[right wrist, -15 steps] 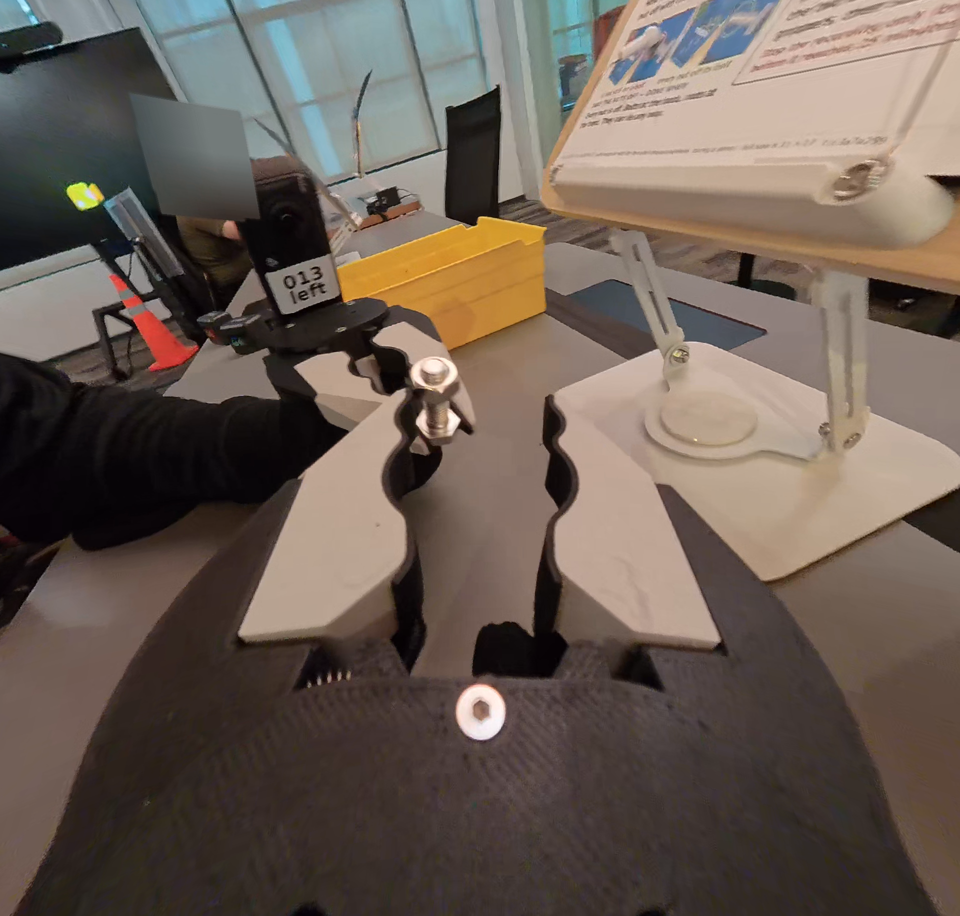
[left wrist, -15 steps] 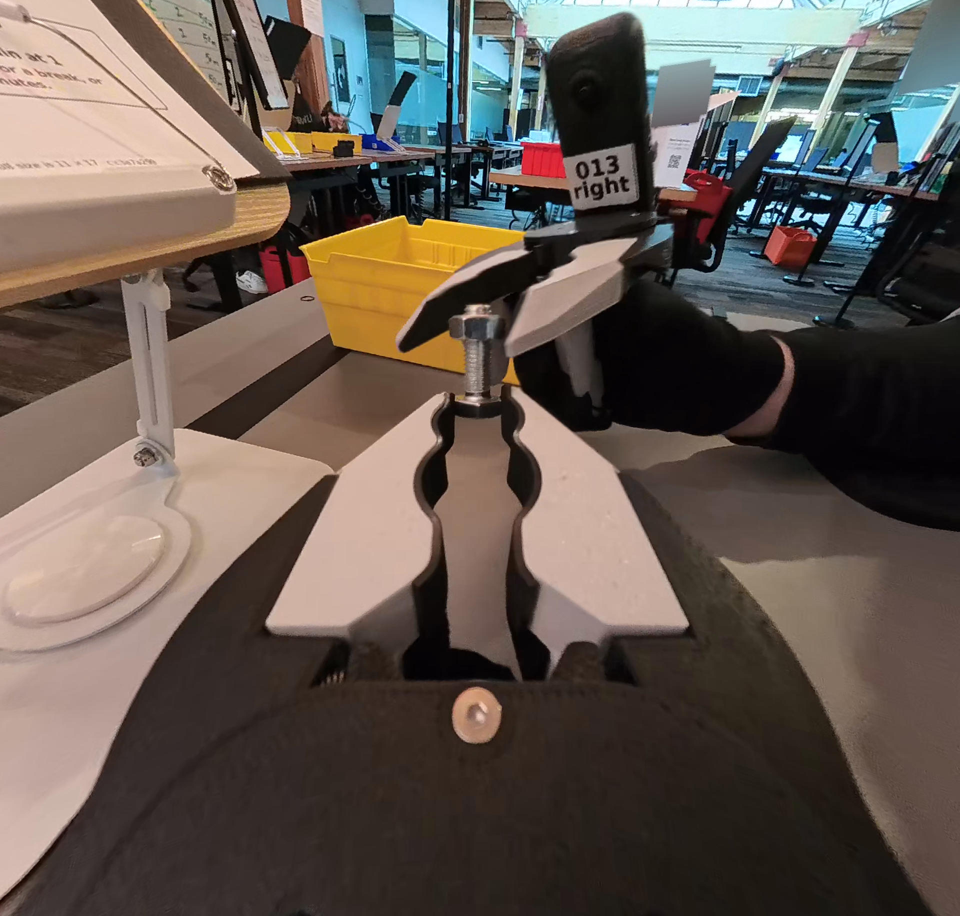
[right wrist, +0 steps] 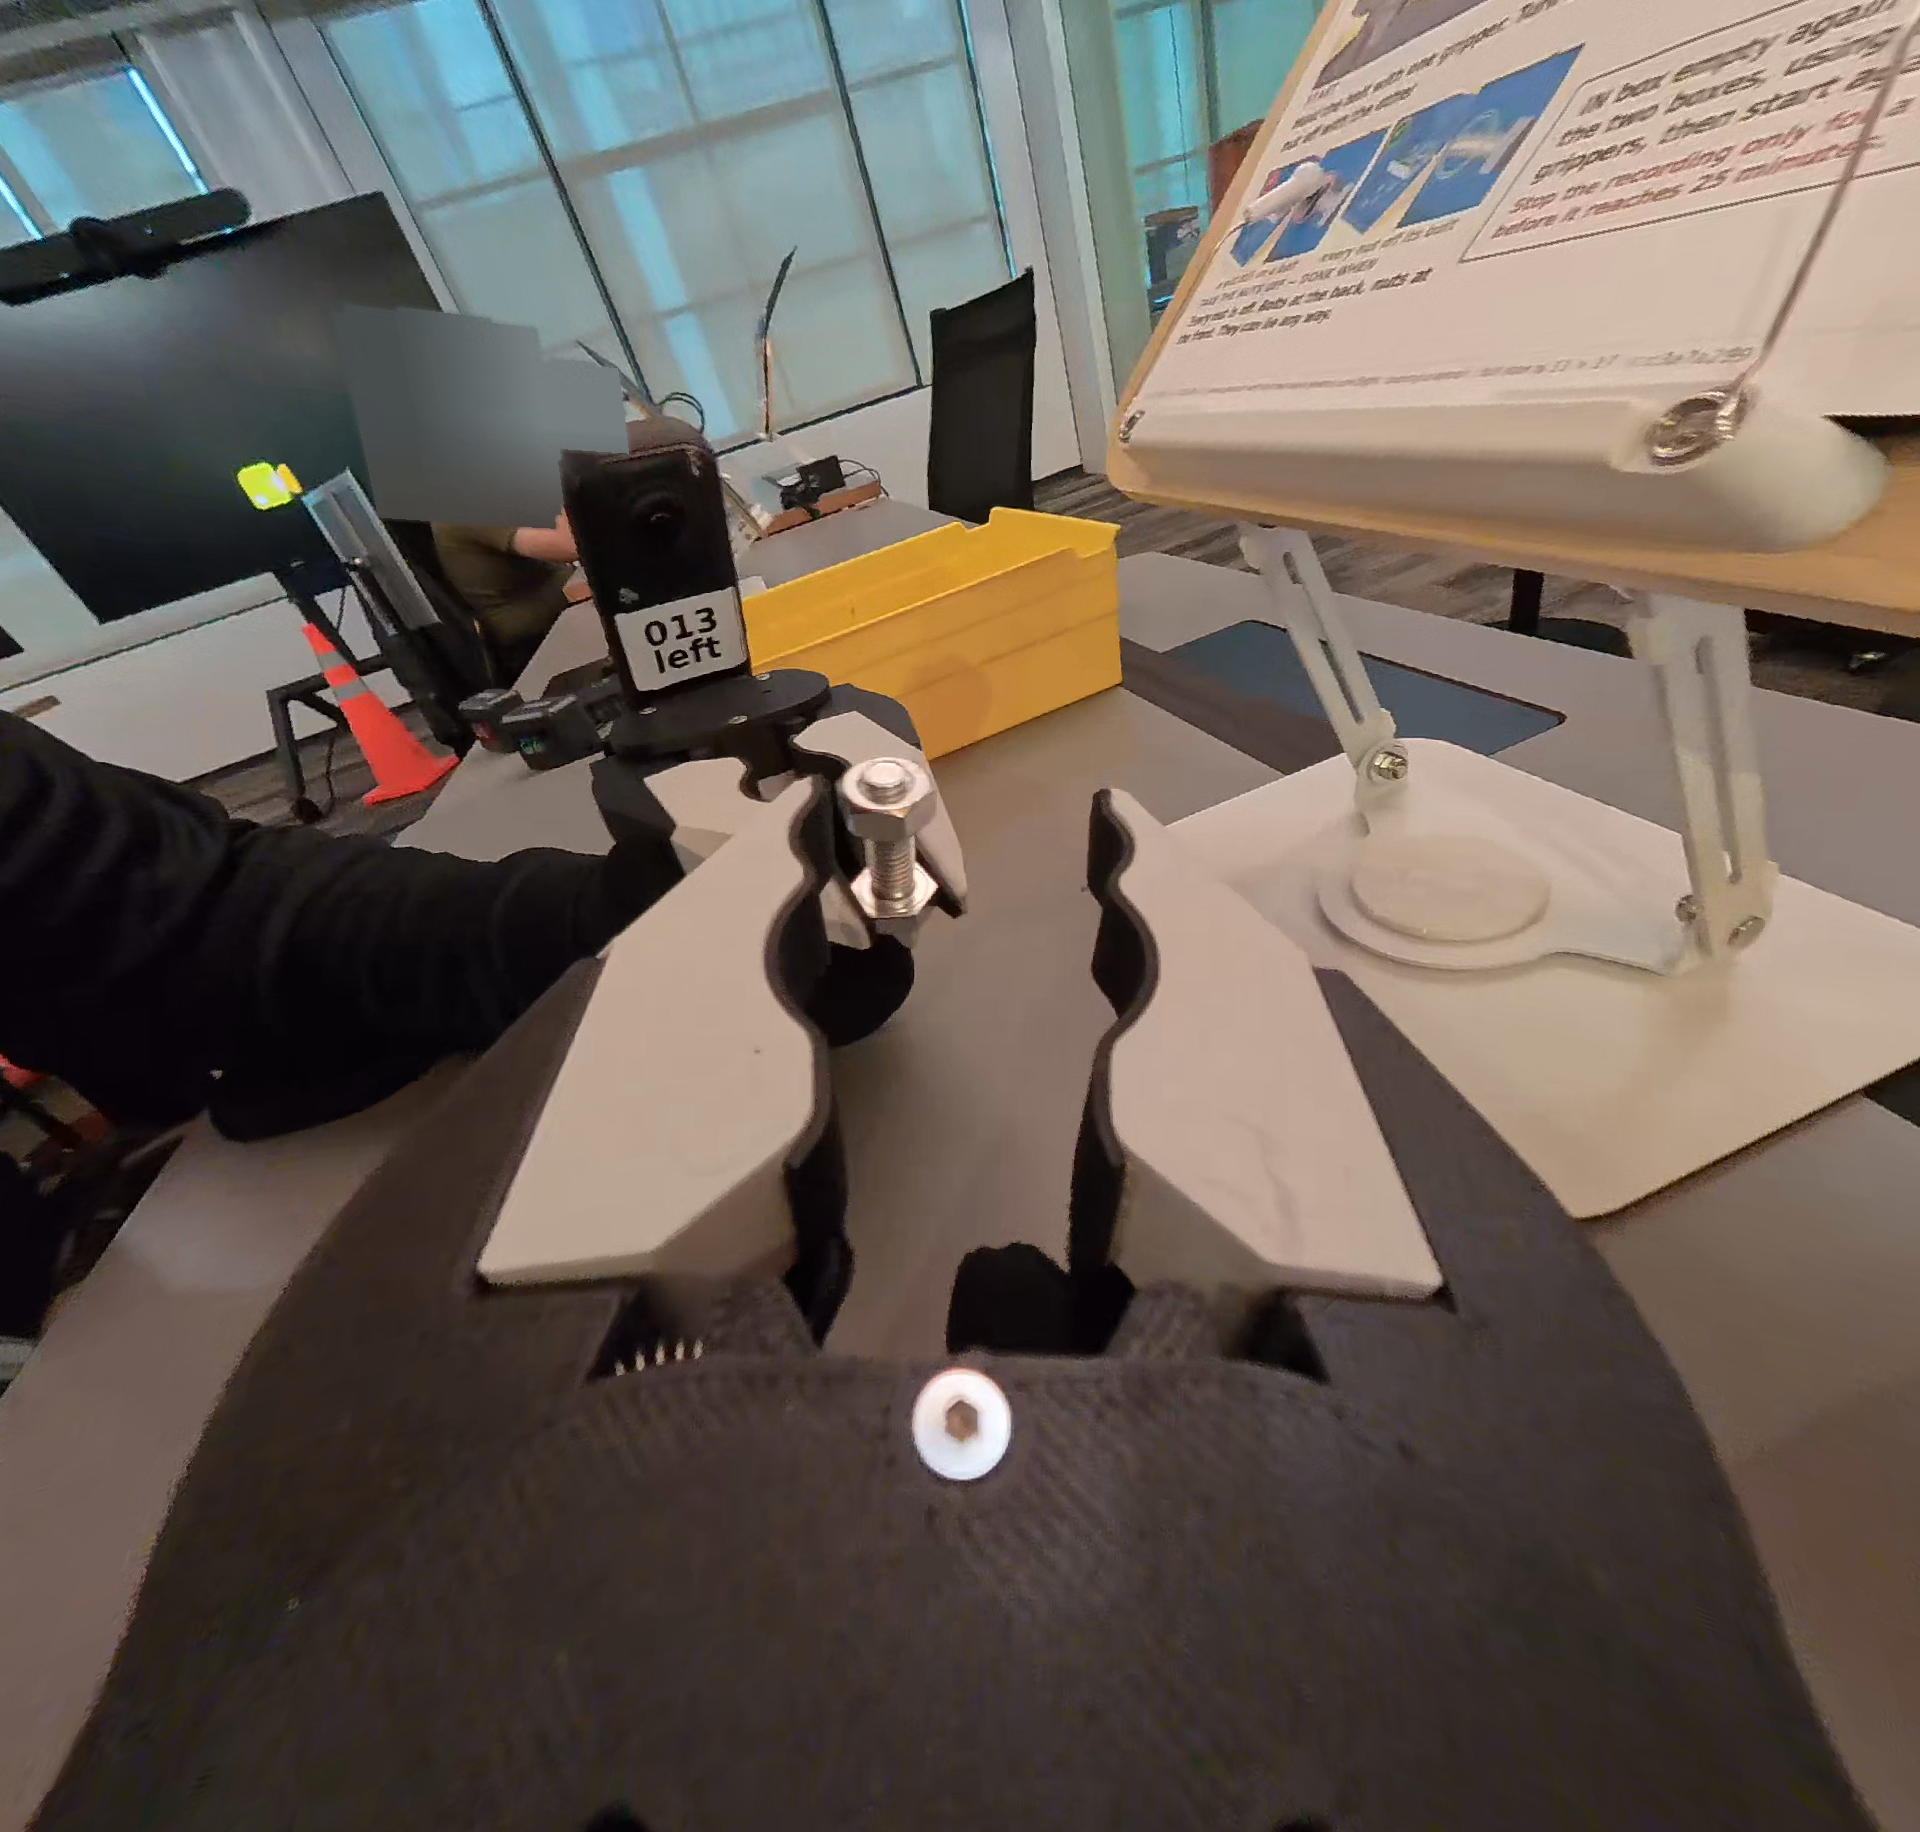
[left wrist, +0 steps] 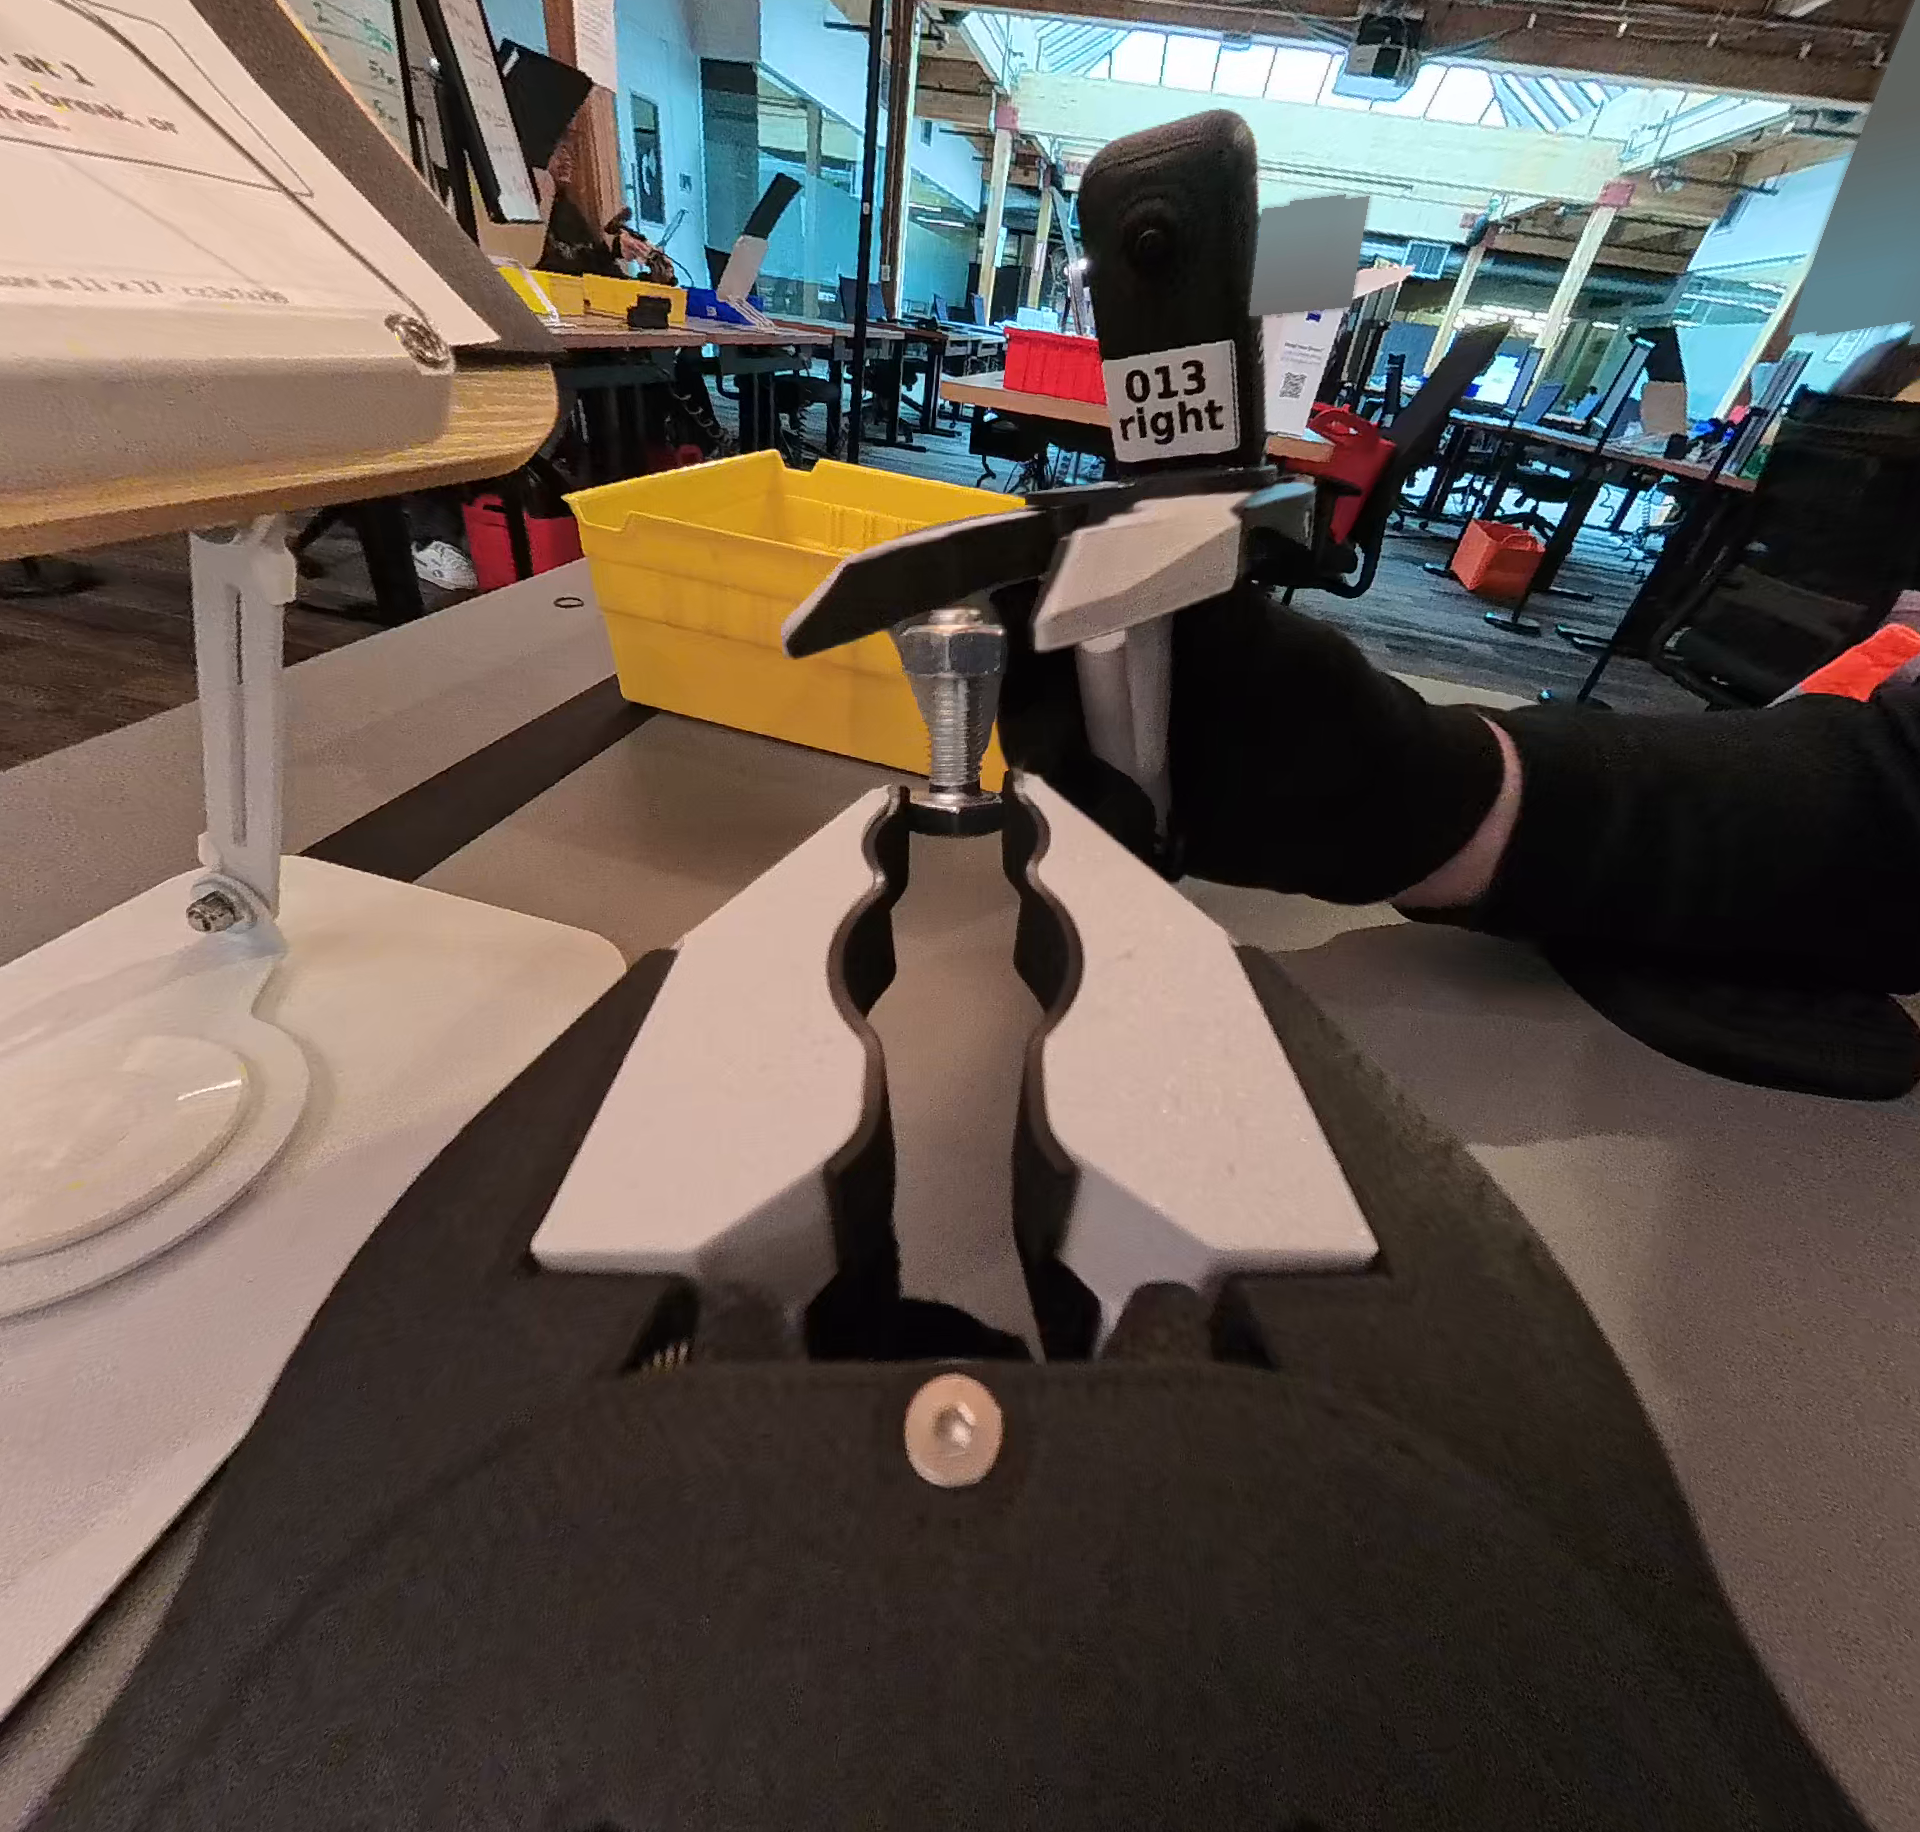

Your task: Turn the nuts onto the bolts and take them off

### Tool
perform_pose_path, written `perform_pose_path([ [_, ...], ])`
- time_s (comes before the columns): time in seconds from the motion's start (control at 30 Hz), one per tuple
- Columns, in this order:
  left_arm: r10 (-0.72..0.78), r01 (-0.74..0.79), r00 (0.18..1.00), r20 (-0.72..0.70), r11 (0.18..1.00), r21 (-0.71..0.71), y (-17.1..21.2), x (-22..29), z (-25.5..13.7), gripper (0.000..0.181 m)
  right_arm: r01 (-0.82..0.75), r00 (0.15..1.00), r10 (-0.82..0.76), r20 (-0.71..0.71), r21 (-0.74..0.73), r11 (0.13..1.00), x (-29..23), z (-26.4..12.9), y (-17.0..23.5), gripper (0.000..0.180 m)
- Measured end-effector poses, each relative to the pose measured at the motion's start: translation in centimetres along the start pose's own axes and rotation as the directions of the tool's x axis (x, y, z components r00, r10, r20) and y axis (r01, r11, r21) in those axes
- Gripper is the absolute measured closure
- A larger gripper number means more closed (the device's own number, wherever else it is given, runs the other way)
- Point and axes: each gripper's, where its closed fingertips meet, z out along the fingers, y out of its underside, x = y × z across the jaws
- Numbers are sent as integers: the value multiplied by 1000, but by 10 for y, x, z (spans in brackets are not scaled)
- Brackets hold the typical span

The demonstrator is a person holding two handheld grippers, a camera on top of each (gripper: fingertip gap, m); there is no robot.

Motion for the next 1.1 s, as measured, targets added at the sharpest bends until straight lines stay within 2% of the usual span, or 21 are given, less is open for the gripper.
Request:
perform_pose_path([
  [0.1, 3, -3, 1000, 1, 1000, -1, -1, 1, 0, 165, -22, 999, 22, -48, 0, 1000, 14, -6, 2, 124],
  [0.13, -3, 3, 1000, 7, 1000, 6, -2, -1, -2, 165, -27, 994, 28, -103, 7, 1000, 26, -12, 2, 143],
  [0.17, -10, 10, 1000, -15, 1000, 28, -6, 1, -3, 165, -39, 990, 44, -133, 35, 999, 36, -19, 0, 141],
  [0.27, -13, 13, 1000, -17, 999, 32, -8, 2, -4, 165, -94, 990, 102, -102, 77, 993, 40, -27, -7, 132],
  [0.4, -33, 33, 999, -24, 999, 26, -2, 2, -1, 165, -5, 1000, 5, -2, 33, 999, 6, -8, -6, 127],
  [0.57, -47, 49, 998, -43, 998, 42, -6, 5, -1, 165, -1, 1000, 1, -22, 6, 1000, 7, -2, 1, 125],
  [0.6, -52, 54, 998, -39, 997, 47, -7, 3, -2, 165, -13, 998, 14, -68, 19, 1000, 17, -8, 0, 142],
  [0.67, -48, 50, 998, -47, 998, 49, -8, 4, -3, 165, -56, 990, 66, -126, 79, 995, 34, -21, -7, 138],
  [0.73, -57, 59, 997, -50, 997, 51, -7, 4, -3, 165, -83, 993, 91, -71, 108, 991, 31, -25, -13, 130],
  [0.83, -63, 65, 997, -50, 997, 43, -4, 4, -1, 165, -28, 1000, 29, -8, 81, 996, 12, -16, -14, 126],
  [0.97, -64, 66, 997, -51, 997, 44, -4, 4, -1, 165, 9, 1000, -9, 5, 25, 1000, -1, -1, -3, 127],
  [1.1, -61, 63, 997, -51, 997, 40, -3, 4, -1, 165, -1, 1000, 2, -13, 24, 1000, 5, -3, -3, 127],
])
